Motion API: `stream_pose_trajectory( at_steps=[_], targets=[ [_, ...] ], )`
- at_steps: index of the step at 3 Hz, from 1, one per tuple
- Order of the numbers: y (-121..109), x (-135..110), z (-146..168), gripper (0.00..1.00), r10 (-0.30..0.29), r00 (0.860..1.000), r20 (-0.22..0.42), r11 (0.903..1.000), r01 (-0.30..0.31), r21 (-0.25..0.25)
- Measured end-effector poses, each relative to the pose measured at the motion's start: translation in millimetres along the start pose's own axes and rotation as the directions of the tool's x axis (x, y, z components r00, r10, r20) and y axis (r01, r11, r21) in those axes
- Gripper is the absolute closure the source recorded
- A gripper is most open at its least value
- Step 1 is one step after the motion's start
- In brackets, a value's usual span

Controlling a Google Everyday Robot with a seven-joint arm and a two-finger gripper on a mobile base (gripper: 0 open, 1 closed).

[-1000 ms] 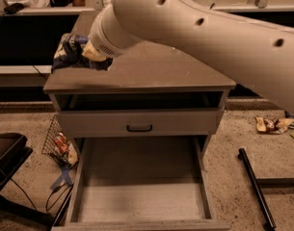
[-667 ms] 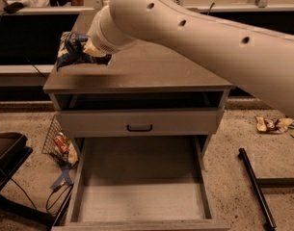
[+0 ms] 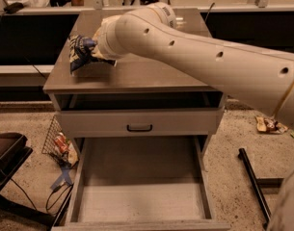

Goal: Pick blue chip bag from middle drawer and place on counter

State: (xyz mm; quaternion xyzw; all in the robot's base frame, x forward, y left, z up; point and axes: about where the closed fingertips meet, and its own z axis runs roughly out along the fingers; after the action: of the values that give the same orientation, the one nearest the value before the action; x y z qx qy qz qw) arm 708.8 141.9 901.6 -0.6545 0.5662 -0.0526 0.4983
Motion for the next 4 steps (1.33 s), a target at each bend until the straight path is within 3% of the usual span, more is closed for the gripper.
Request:
stream_pose_trajectory(
  at_steps=[1, 4],
  targets=[
    [-1.2, -0.1, 2.6, 0.86, -0.01, 1.0, 0.004, 0.9999, 0.01, 0.009],
    [1.0, -3.3, 4.6, 0.15, -0.013, 1.0, 0.008, 0.9999, 0.013, 0.005]
  ],
)
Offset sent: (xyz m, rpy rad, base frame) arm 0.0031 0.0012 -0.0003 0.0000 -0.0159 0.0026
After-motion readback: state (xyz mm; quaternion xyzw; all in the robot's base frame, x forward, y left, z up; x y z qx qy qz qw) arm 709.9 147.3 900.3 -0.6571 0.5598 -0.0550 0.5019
